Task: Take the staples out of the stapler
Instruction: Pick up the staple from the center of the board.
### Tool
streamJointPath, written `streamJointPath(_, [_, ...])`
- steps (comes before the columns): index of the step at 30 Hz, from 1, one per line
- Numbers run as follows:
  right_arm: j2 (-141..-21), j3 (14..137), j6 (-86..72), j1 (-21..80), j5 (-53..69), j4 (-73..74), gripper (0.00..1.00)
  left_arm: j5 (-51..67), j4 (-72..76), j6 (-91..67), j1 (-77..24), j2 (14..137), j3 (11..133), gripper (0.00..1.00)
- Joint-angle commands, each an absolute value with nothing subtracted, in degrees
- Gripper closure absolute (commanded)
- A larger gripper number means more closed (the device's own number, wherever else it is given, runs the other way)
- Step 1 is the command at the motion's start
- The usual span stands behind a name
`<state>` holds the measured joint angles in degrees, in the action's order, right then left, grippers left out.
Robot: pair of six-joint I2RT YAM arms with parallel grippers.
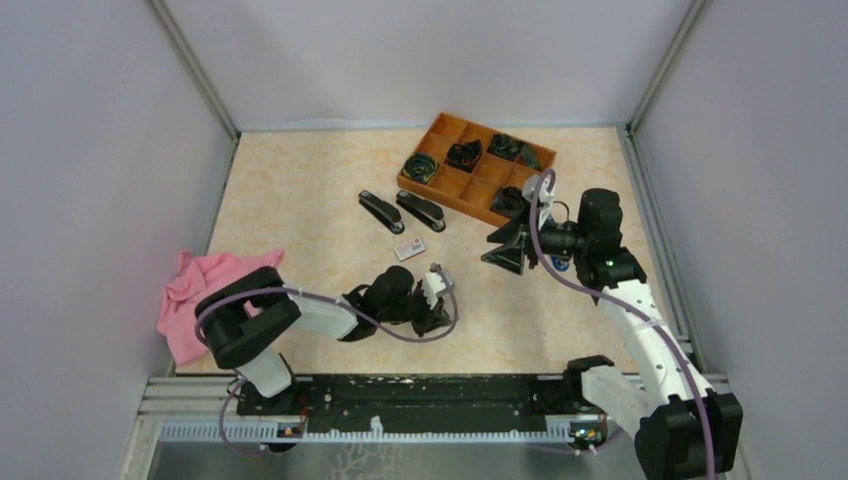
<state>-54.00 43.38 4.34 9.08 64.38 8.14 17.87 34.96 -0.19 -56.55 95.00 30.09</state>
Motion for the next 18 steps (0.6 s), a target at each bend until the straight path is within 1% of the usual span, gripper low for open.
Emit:
streamJointPath(1, [-54.85, 42.98, 4.45, 8.70, 65.97, 4.37, 0.47, 14.35, 41.88, -12.51, -56.95, 90.11, 26.10, 0.95])
streamJointPath(5, [-55.47, 41.24, 2.16, 8.70, 66.61, 0.85, 0.47, 13.15, 50.00, -18.97, -56.95, 87.08, 22.74, 0.95])
streamJointPath(9, [-57.30, 37.88, -5.45, 9.13, 68.80, -8.41, 0.48, 13.01, 57.78, -26.76, -56.87, 85.16, 21.15, 0.94])
streamJointPath(18, [-60.45, 35.97, -13.36, 10.34, 68.98, -16.27, 0.45, 13.10, 82.67, -42.02, -54.49, 87.56, 15.67, 0.93])
